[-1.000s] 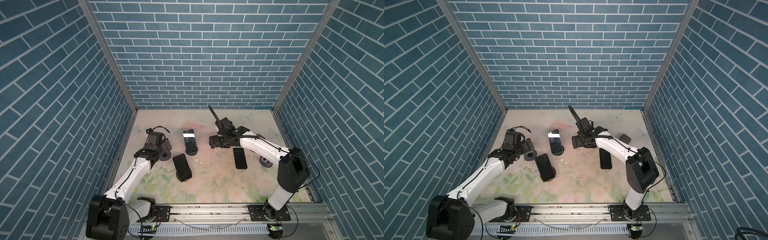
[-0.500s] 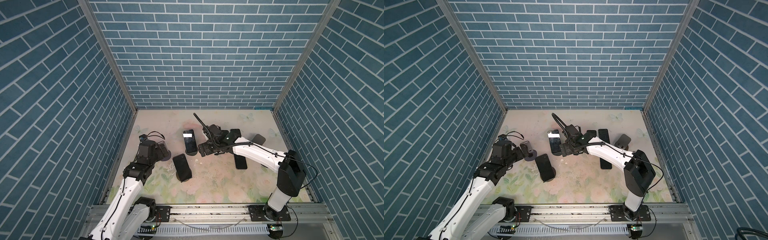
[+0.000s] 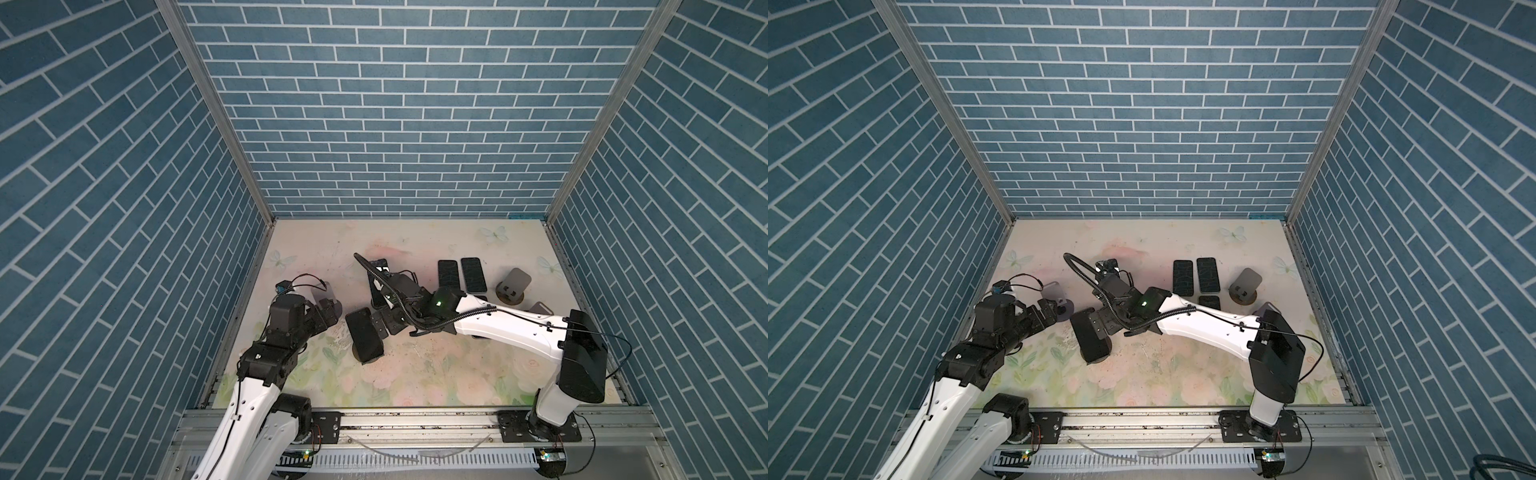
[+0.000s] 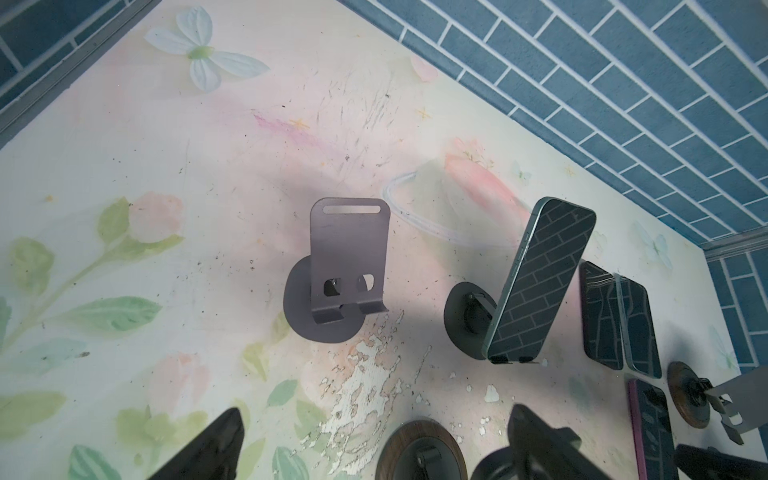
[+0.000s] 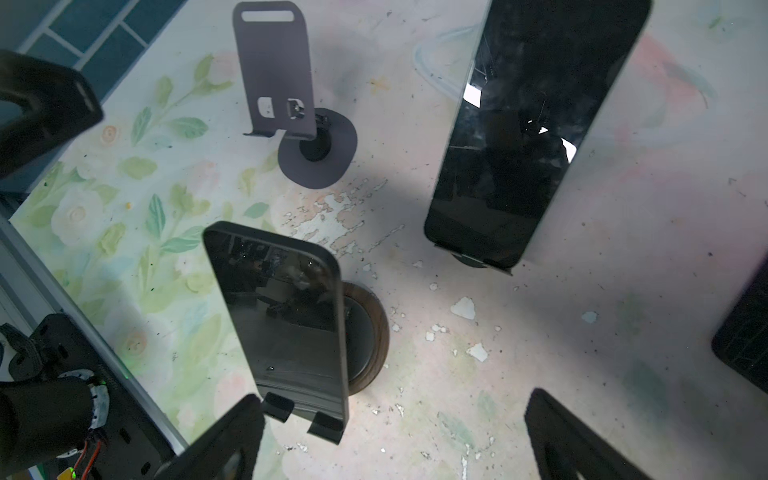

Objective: Remove the phone from the phone stand

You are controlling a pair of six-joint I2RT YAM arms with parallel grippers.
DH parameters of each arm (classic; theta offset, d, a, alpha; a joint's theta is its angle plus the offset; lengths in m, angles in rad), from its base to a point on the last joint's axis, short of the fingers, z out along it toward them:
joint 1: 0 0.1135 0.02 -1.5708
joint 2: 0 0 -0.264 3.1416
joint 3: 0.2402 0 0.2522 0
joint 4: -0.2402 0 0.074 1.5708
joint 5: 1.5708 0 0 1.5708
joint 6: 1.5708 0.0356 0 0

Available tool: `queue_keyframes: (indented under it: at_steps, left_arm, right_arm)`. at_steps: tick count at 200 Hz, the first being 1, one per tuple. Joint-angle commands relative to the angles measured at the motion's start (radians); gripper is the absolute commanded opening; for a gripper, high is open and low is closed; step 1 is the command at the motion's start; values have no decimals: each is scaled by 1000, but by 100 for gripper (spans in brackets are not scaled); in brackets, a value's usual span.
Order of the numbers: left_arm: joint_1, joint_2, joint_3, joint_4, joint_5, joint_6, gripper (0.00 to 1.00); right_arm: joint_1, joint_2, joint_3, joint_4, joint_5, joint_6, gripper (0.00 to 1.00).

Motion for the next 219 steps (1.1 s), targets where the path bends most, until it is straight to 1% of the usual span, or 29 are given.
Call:
queue_keyframes:
  at_steps: [1,29,88,147,219]
  left_arm:
    - [6,-46,-13,-65,-3,-13,100]
    - [7,-90,-26,-96,-9,-34,100]
    - [6,-187,-61,-136,-13,-73,100]
    - [7,-215,-73,-152,-16,-78,100]
    - [6,-250,-80,-160,-24,-76,100]
  right_arm:
    - [49,16,45,70,79,-22,99]
    - [96,52,52,117,121,-28,99]
    - [137,123,77,172,160,14,99]
    - [142,187,108,193,168,59,99]
    - [144,243,147,176,242,127,99]
